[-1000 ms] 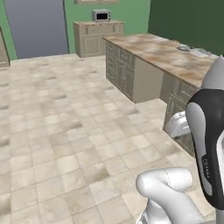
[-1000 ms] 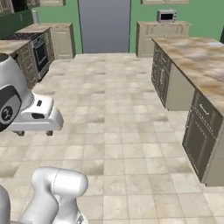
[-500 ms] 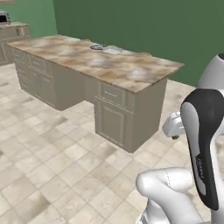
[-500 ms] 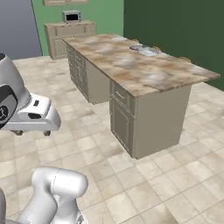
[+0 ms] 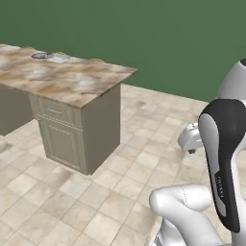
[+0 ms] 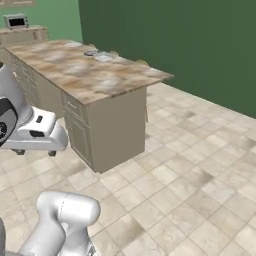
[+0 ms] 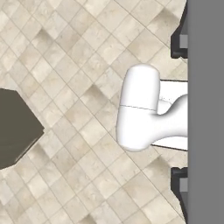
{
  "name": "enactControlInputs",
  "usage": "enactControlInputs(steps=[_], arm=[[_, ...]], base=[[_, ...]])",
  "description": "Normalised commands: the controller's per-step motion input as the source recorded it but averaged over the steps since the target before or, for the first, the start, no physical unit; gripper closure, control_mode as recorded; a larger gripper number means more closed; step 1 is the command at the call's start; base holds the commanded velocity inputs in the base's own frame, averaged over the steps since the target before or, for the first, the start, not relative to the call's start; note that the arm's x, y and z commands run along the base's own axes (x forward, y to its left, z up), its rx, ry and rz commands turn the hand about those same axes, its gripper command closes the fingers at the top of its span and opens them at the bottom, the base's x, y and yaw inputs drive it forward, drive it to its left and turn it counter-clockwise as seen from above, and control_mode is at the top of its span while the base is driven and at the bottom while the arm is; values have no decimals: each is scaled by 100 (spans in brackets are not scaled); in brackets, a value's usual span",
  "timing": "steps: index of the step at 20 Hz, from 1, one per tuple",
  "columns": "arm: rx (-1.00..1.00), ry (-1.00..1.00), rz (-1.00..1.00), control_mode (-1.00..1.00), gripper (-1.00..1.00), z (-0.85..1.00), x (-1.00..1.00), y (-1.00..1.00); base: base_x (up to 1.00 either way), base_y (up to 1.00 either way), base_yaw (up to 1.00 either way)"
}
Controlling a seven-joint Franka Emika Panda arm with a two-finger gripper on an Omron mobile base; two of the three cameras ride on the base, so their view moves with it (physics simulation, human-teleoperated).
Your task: Place two dumplings into each of the tupperware containers and then place the containers in the fridge.
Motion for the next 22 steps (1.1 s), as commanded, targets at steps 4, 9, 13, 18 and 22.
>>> enactControlInputs(steps=[4, 9, 13, 18, 22], arm=[[0, 0, 0, 100, -100, 0, 0, 0], [0, 0, 0, 100, -100, 0, 0, 0], [0, 0, 0, 100, -100, 0, 0, 0], [0, 0, 0, 100, -100, 0, 0, 0], [0, 0, 0, 100, -100, 0, 0, 0]], base=[[61, -79, -31], [46, -50, -17], [100, -97, 0], [100, -100, 0], [100, -100, 0]])
